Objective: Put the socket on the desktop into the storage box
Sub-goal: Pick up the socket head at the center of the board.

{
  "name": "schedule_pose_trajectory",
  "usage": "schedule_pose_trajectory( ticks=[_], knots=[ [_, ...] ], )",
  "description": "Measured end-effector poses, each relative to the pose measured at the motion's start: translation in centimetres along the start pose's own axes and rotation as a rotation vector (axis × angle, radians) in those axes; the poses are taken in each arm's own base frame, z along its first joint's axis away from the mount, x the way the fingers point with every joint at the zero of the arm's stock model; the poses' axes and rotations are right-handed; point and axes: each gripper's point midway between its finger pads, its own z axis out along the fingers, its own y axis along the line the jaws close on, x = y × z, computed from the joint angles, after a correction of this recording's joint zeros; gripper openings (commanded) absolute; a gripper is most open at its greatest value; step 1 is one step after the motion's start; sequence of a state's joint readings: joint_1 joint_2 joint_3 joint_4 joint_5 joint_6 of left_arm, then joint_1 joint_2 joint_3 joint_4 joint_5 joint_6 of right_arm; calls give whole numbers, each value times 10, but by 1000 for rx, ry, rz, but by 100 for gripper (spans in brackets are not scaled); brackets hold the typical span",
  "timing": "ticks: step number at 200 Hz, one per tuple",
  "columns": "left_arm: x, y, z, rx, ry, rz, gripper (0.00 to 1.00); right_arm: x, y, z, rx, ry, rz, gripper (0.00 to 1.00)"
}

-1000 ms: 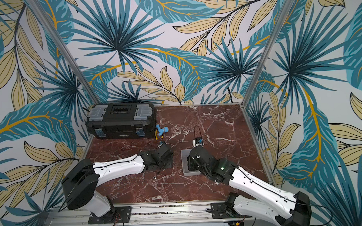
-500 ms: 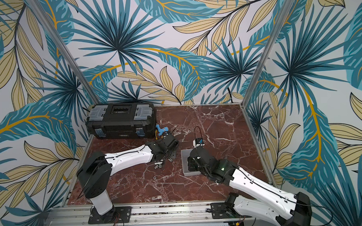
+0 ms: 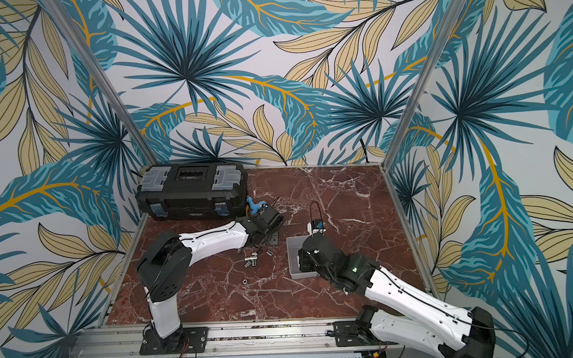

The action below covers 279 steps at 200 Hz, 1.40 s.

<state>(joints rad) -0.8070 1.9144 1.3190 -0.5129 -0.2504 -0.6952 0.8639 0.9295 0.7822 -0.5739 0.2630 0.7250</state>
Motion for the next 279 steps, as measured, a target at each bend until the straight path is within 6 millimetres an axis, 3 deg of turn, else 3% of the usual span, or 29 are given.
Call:
schedule_pose_trajectory(
  ticks=[64,102,187,213,234,259,279],
  knots=[
    [12,6,21,-37,40,19,41,0,-1,2,9,2,-3,29],
    [10,7,22,-38,39,16,34,1,-1,3,13,4,-9,29],
    [9,8,28,-43,41,18,30,2,-3,5,24,7,-18,28],
    [9,8,32,-46,42,17,21,2,-3,5,25,7,-22,25],
    [8,8,33,-45,40,20,0,2,-3,5,25,7,-23,22],
    [7,8,32,-40,37,25,0,2,-3,5,25,7,-25,20],
    [2,5,19,-7,21,19,0,2,-3,5,26,9,-26,19]
  ],
)
